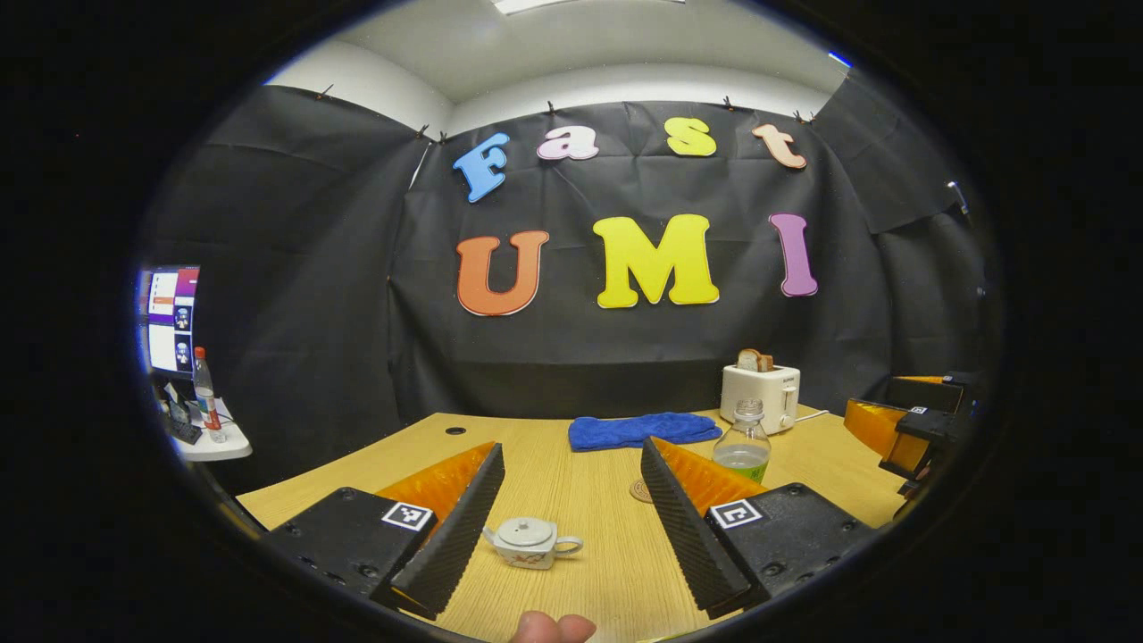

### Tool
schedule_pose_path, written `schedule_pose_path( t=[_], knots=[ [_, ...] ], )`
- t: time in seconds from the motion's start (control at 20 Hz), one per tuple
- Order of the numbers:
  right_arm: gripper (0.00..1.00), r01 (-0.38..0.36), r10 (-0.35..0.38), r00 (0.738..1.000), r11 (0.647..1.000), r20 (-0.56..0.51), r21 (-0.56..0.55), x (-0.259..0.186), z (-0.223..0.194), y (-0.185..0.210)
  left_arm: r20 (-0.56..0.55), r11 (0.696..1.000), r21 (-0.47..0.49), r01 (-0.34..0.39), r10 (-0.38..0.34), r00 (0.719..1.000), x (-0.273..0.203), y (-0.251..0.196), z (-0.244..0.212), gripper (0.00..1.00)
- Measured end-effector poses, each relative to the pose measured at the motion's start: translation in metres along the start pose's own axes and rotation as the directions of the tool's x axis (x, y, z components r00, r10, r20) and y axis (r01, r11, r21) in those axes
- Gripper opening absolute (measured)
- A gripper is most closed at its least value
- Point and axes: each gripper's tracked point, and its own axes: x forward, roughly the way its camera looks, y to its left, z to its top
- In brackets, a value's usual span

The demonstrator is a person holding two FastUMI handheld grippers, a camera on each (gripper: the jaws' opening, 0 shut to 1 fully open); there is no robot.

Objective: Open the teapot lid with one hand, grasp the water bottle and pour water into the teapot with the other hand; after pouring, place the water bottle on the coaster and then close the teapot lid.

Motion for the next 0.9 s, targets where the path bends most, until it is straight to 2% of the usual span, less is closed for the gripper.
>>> schedule_pose_path(
  t=[0.45,0.5,0.55,0.7,0.9],
  knots=[
    [0.95,-0.029,0.028,0.999,1.000,-0.027,-0.007,0.007,-0.023,0.002,-0.082,0.999,-0.026,-0.019,0.017,0.996,0.002,0.017,-0.033,0.97],
    [0.93,-0.030,0.030,0.999,1.000,-0.035,-0.003,0.008,-0.026,0.001,-0.102,0.999,-0.027,-0.018,0.016,0.995,0.003,0.019,-0.040,0.97],
    [0.95,-0.029,0.029,0.999,1.000,-0.044,0.002,0.009,-0.030,0.000,-0.129,0.999,-0.025,-0.023,0.020,0.991,0.005,0.022,-0.050,0.97],
    [0.93,-0.023,0.023,0.998,1.000,-0.067,0.008,0.013,-0.039,-0.005,-0.179,0.999,-0.017,-0.031,0.027,0.984,0.013,0.029,-0.069,0.97],
    [0.95,-0.015,0.015,0.997,1.000,-0.080,-0.005,0.015,-0.046,-0.010,-0.229,0.999,-0.022,-0.027,0.021,0.973,0.027,0.027,-0.090,0.97]
  ],
)
